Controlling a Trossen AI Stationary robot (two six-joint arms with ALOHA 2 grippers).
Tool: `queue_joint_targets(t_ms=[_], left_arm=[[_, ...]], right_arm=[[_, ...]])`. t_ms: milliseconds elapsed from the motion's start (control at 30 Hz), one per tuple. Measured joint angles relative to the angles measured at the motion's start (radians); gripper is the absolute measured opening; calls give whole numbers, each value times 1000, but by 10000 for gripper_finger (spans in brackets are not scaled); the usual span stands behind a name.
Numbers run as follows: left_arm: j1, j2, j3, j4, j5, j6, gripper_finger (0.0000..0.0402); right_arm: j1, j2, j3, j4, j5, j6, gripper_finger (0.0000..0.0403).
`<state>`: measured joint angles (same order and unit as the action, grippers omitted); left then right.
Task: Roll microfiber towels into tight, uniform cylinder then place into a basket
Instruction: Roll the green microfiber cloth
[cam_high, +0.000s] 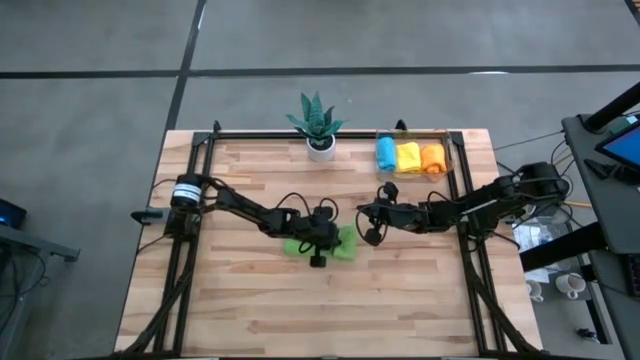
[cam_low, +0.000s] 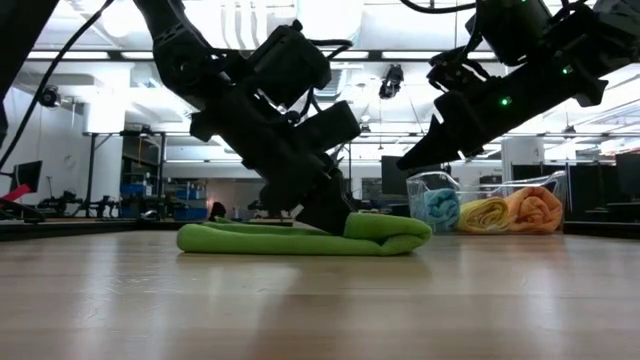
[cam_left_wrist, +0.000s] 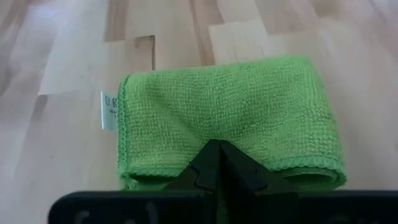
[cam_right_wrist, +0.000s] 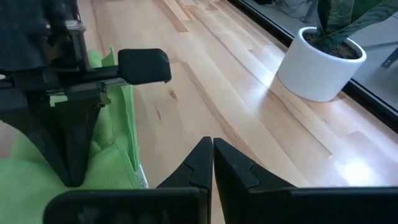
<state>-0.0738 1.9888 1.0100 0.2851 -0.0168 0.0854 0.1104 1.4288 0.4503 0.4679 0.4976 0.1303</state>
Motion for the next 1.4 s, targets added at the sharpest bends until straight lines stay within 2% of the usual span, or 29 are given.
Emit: queue_joint_targets(t_ms=[100,267,367,467,567,767,867,1000,1167,1400], left_arm=[[0,-1,1,-32,-4,48,0],[0,-1,0,-18,-15,52,0],[0,1,2,0,-17,3,0],[0,4,2,26,-21,-64,0],[-1,6,3,43,-70,-155,0],[3,6,5,49,-148,-212,0],[3,6,5,55,-156,-211,0],[2,6,5,58,-157,-184,0],[3,6,3,62,-157,-180,0],[3,6,-2,51,-157,-179,0]], right_arm=[[0,0,0,0,0,18,9],[-2,-1,0,-3,-4,155,12],[-7,-17,10,-97,-119,254,29],[-19,-36,49,-270,-256,399,61],[-26,-39,79,-381,-287,512,102],[-67,1,86,-383,-306,745,181],[-87,41,89,-377,-356,835,207],[-86,116,131,-375,-380,873,223],[-86,212,209,-375,-468,884,226],[-77,258,266,-388,-503,866,226]])
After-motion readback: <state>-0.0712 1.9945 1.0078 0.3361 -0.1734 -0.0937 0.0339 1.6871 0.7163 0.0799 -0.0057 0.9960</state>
